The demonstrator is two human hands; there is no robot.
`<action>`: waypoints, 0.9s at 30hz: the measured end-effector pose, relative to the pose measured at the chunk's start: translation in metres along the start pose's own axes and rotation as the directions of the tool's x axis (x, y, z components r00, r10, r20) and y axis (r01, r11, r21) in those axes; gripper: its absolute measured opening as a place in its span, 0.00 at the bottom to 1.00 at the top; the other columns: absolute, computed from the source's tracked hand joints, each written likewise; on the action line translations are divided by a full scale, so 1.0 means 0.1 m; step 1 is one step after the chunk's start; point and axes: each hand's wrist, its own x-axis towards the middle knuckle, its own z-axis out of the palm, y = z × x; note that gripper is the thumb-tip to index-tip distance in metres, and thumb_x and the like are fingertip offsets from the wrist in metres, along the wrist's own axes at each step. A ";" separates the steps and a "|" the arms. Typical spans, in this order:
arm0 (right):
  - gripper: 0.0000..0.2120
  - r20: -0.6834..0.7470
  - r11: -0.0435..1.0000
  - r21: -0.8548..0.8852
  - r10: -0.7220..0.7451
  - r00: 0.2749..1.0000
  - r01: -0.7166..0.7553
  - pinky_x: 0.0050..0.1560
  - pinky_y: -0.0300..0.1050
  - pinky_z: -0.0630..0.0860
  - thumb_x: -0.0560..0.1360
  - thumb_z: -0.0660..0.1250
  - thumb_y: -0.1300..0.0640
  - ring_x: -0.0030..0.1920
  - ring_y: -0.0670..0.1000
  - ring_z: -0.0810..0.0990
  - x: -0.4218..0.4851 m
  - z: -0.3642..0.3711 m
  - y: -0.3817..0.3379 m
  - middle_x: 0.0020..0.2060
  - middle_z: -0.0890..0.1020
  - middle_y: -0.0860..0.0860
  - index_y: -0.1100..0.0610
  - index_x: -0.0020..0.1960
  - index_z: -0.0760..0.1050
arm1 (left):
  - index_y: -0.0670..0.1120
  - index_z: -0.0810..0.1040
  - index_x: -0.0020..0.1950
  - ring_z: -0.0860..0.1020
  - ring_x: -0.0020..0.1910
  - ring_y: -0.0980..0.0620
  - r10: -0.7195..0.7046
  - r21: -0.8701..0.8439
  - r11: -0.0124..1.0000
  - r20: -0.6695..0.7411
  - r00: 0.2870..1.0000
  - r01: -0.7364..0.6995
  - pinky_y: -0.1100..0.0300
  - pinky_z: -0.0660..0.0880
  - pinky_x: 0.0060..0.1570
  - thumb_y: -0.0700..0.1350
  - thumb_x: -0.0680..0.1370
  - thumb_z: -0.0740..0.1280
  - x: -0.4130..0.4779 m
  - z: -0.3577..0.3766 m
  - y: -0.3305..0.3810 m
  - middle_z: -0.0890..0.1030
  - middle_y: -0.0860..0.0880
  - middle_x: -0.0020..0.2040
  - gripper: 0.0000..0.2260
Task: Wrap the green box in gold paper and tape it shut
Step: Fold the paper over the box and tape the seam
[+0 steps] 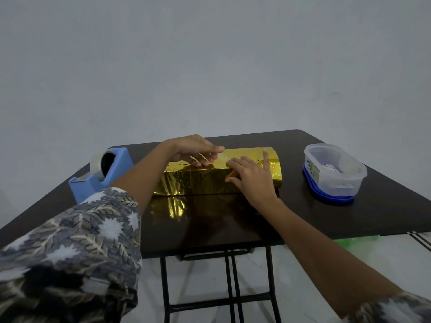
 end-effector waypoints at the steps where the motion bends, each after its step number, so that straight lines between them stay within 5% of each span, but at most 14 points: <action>1: 0.21 -0.004 1.000 0.006 0.006 1.000 -0.006 0.70 0.63 0.42 0.72 0.69 0.47 0.65 0.54 0.74 0.00 0.01 0.00 0.61 0.79 0.50 0.52 0.63 0.76 | 0.45 0.79 0.42 0.77 0.37 0.56 -0.007 0.005 1.000 0.002 1.000 0.007 0.65 0.74 0.35 0.57 0.75 0.67 0.01 0.00 0.01 0.80 0.49 0.41 0.15; 27: 0.21 -0.040 0.999 0.034 0.013 0.999 -0.011 0.71 0.64 0.47 0.72 0.69 0.47 0.64 0.53 0.75 -0.02 0.05 0.01 0.61 0.79 0.50 0.52 0.63 0.76 | 0.42 0.78 0.39 0.76 0.33 0.55 -0.192 0.248 0.948 -0.056 0.980 0.200 0.66 0.75 0.32 0.50 0.74 0.71 0.15 0.07 0.26 0.79 0.48 0.36 0.11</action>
